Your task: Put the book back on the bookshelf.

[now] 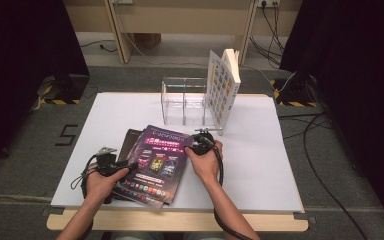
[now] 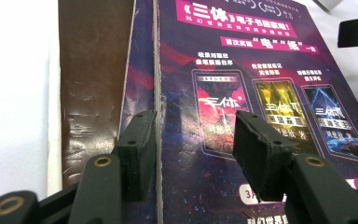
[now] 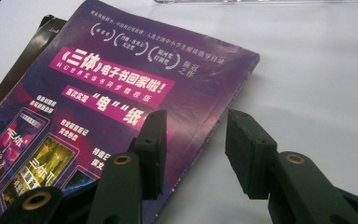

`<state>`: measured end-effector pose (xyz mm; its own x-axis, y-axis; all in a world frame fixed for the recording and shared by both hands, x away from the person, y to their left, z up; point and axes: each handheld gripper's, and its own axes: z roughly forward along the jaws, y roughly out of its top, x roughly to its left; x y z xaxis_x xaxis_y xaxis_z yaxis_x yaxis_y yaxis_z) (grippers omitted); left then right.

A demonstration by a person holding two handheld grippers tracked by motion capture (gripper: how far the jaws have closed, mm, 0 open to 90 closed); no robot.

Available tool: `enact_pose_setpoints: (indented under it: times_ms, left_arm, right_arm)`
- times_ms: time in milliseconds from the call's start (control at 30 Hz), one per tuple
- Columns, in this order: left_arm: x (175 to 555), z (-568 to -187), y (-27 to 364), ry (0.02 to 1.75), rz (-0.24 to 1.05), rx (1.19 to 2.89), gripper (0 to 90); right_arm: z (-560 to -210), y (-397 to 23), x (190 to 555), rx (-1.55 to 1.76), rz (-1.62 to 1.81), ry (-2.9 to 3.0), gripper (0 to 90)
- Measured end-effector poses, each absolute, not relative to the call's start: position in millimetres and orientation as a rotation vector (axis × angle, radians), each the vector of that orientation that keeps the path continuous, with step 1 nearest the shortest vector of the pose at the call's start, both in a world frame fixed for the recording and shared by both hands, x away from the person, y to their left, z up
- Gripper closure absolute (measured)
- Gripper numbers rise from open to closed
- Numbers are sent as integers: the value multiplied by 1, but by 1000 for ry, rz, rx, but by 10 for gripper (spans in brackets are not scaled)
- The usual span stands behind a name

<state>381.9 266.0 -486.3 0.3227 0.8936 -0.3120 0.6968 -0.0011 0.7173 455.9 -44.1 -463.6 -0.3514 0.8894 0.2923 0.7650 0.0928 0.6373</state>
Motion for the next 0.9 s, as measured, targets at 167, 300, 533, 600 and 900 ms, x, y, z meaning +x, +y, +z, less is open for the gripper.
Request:
enact_pose_setpoints:
  times_ms: [167, 300, 533, 600, 900]
  left_arm:
    - [382, -485, 264, 1432, 305, 1770, 483]
    - [381, -485, 262, 1436, 334, 1781, 501]
    - [381, -485, 261, 1432, 353, 1796, 521]
    - [381, -485, 261, 1433, 364, 1808, 540]
    - [378, -483, 259, 1451, 352, 1811, 622]
  right_arm:
    - [-466, -40, 458, 1697, 1101, 2196, 590]
    - [-469, -39, 457, 1683, 1104, 2211, 587]
    - [-475, -40, 456, 1706, 1091, 2216, 585]
    - [-475, -40, 456, 1706, 1093, 2217, 587]
    - [-475, -40, 458, 1706, 1088, 2218, 598]
